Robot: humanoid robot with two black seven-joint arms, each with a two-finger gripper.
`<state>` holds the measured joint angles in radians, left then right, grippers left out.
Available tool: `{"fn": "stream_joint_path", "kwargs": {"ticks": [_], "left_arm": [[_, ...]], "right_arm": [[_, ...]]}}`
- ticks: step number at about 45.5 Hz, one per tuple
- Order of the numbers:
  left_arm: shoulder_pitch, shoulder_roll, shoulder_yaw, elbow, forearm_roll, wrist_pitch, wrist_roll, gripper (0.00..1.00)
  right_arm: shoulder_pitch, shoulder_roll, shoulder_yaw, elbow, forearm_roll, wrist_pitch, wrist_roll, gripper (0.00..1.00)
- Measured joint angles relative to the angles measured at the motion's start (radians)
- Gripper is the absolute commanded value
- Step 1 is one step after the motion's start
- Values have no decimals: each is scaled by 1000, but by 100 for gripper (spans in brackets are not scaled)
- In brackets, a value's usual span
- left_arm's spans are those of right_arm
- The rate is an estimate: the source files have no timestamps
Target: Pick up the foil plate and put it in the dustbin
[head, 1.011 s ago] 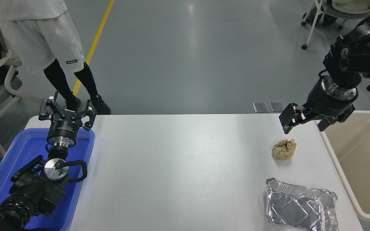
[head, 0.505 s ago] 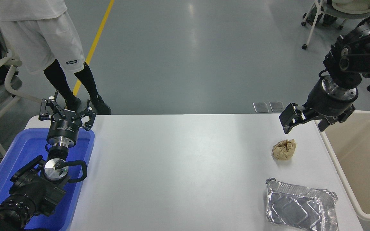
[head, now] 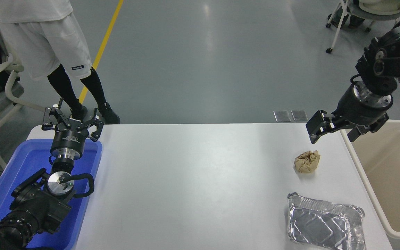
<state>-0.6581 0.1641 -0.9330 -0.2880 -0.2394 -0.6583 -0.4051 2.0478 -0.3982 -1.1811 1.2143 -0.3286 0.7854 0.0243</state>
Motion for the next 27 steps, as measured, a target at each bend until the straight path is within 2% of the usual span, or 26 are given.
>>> {"fn": "stream_joint_path", "kwargs": {"ticks": [14,27], "left_arm": [[0,0,-1,0,0,0,0,99],[0,0,-1,-1,0,0,0,99]], "right_arm": [[-8,-45,-13,-2,-23,0,0,100],[-58,-185,-25,-1,-101,0,-2,100]]}}
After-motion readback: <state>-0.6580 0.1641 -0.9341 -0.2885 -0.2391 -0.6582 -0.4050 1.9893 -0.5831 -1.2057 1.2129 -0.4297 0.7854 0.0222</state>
